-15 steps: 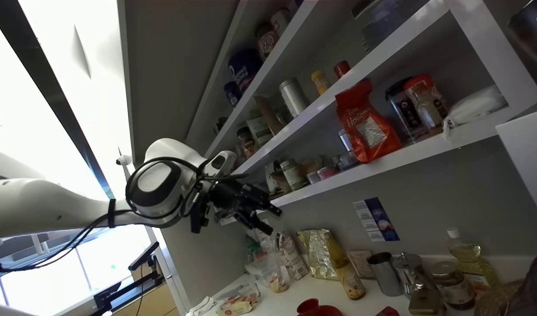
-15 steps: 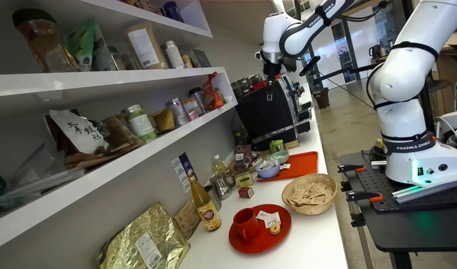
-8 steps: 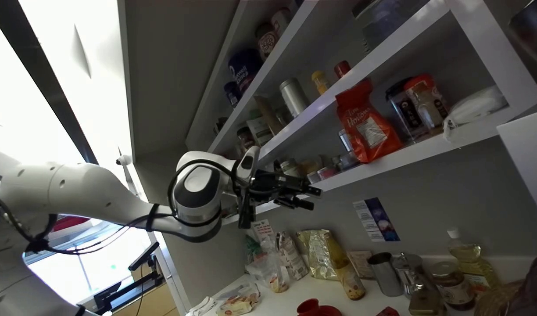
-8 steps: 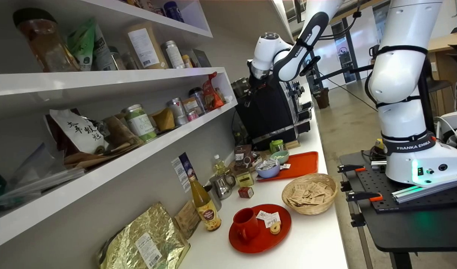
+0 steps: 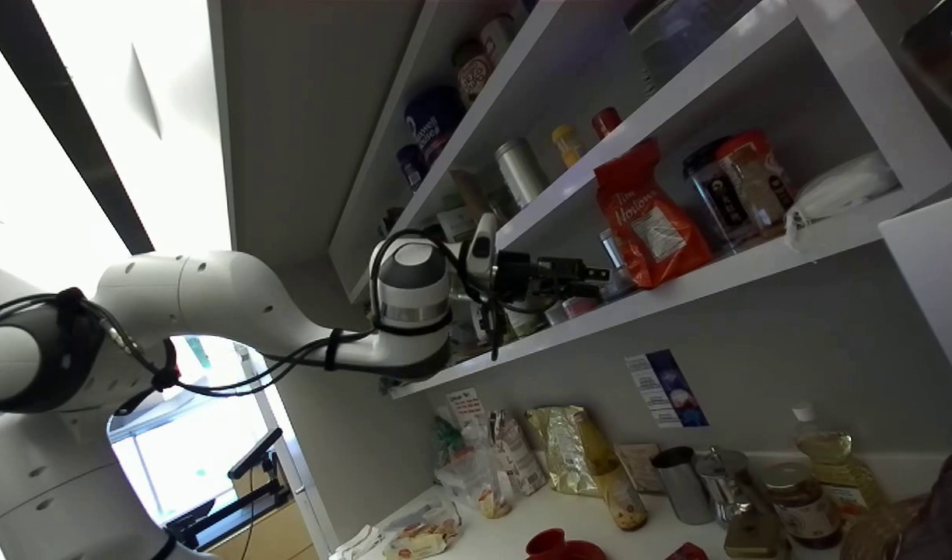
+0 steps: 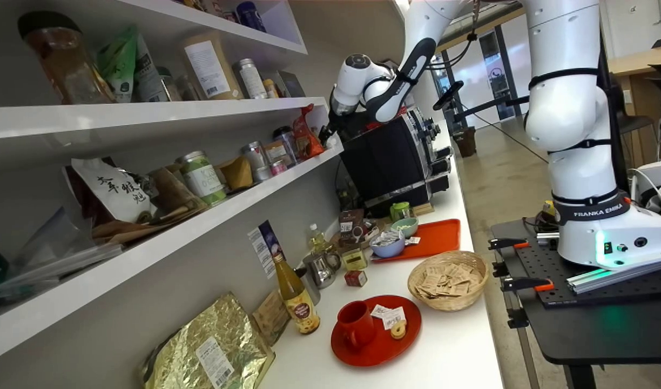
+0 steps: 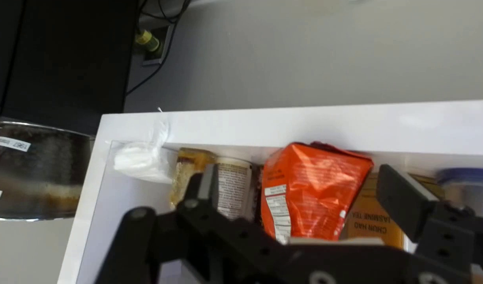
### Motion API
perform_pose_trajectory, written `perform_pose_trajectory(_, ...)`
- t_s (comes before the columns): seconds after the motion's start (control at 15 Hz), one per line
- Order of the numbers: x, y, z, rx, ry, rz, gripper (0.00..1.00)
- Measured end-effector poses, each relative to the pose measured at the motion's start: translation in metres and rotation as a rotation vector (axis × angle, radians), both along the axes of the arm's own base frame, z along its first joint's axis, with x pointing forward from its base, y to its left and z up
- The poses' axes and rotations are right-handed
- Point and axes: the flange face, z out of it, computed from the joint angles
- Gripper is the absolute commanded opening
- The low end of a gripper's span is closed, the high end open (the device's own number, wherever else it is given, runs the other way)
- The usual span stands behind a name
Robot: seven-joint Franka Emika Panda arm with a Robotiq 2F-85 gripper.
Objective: Remove the orange packet from the bottom shelf and put it on the counter
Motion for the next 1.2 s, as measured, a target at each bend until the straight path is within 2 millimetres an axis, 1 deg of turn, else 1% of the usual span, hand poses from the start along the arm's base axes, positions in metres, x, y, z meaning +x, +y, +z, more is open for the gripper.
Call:
perform_pose_trajectory(0.2,0.024,0.011,0.012,-0.028,-0.052,-0.023,1.0)
perform_pose_trajectory(0.6,0.054,0.019,0.012,-0.08,-0.107,-0.074,1.0)
perform_pose_trajectory(0.93,0.068,0.031,0.016,-0.092,-0.139,-0.053,1.0)
perform_pose_trajectory(1.2,0.071,0.035,0.017,-0.061,-0.149,-0.003,1.0)
